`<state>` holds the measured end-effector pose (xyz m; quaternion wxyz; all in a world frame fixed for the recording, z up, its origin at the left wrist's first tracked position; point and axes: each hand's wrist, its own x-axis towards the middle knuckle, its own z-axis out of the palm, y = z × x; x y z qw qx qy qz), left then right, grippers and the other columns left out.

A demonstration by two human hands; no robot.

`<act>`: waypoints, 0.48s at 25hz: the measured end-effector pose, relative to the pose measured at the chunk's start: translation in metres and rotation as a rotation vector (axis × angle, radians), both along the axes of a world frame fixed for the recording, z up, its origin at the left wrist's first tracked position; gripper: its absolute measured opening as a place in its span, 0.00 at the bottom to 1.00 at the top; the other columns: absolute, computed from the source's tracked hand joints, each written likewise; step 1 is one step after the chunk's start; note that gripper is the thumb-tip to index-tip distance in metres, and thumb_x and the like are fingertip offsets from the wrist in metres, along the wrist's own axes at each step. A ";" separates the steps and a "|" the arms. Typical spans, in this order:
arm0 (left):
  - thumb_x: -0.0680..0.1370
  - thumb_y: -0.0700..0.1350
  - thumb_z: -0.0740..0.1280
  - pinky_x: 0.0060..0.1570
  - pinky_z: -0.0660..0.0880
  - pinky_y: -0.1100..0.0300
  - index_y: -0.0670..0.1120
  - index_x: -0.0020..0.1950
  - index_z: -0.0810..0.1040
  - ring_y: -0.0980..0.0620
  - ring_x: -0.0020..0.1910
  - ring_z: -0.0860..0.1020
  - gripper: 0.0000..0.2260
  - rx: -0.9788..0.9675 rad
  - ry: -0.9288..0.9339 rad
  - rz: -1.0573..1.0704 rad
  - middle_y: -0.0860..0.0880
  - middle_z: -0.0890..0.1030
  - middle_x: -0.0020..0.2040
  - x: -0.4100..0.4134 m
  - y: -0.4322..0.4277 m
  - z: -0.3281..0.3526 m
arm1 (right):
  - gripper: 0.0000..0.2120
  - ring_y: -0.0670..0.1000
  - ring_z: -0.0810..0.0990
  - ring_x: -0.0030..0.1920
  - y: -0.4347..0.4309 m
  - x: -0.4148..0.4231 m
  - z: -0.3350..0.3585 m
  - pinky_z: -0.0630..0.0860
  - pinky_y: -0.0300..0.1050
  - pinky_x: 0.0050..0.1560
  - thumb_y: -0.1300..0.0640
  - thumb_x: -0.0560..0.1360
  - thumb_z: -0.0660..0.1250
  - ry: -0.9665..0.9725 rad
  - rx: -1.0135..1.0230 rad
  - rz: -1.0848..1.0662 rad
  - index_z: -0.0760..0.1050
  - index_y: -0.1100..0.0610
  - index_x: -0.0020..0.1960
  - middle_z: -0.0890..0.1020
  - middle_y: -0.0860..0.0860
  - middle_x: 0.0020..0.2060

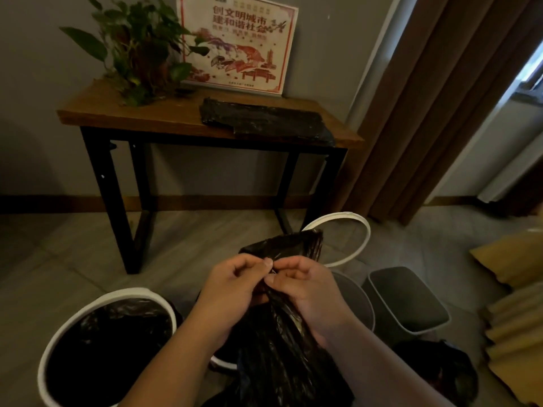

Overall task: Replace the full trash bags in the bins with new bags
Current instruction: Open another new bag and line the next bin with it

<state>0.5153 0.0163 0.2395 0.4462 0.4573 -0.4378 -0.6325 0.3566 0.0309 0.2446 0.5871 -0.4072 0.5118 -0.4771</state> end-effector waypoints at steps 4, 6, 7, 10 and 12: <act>0.82 0.48 0.70 0.37 0.76 0.62 0.49 0.41 0.82 0.54 0.36 0.79 0.10 -0.067 0.027 -0.023 0.51 0.79 0.34 0.002 -0.008 0.019 | 0.04 0.54 0.87 0.44 0.007 -0.023 0.018 0.82 0.42 0.43 0.54 0.73 0.79 0.191 -0.121 -0.277 0.87 0.47 0.47 0.88 0.51 0.44; 0.81 0.50 0.72 0.40 0.74 0.56 0.51 0.42 0.80 0.50 0.37 0.75 0.09 -0.154 -0.013 -0.082 0.49 0.75 0.34 0.012 -0.013 0.032 | 0.11 0.48 0.84 0.45 0.013 -0.054 0.024 0.78 0.38 0.44 0.57 0.74 0.78 0.619 -0.327 -0.450 0.84 0.40 0.46 0.85 0.41 0.45; 0.80 0.50 0.73 0.40 0.73 0.55 0.51 0.43 0.79 0.49 0.36 0.73 0.07 -0.214 -0.040 -0.106 0.49 0.74 0.35 0.019 -0.015 0.039 | 0.14 0.45 0.81 0.52 0.014 -0.070 0.025 0.76 0.37 0.52 0.55 0.73 0.80 0.844 -0.393 -0.439 0.82 0.36 0.47 0.80 0.35 0.51; 0.81 0.43 0.71 0.41 0.74 0.58 0.51 0.46 0.78 0.51 0.36 0.72 0.05 -0.358 -0.110 -0.189 0.49 0.73 0.35 0.034 -0.020 0.060 | 0.15 0.47 0.55 0.78 0.015 -0.091 0.014 0.56 0.55 0.77 0.43 0.70 0.80 1.174 -0.274 -0.047 0.79 0.27 0.49 0.57 0.35 0.78; 0.83 0.36 0.66 0.45 0.76 0.56 0.48 0.45 0.80 0.49 0.40 0.75 0.10 -0.379 -0.119 -0.267 0.46 0.76 0.38 0.034 -0.020 0.072 | 0.13 0.48 0.47 0.81 0.006 -0.093 -0.002 0.50 0.60 0.79 0.43 0.73 0.77 1.285 -0.290 0.090 0.82 0.29 0.55 0.50 0.41 0.83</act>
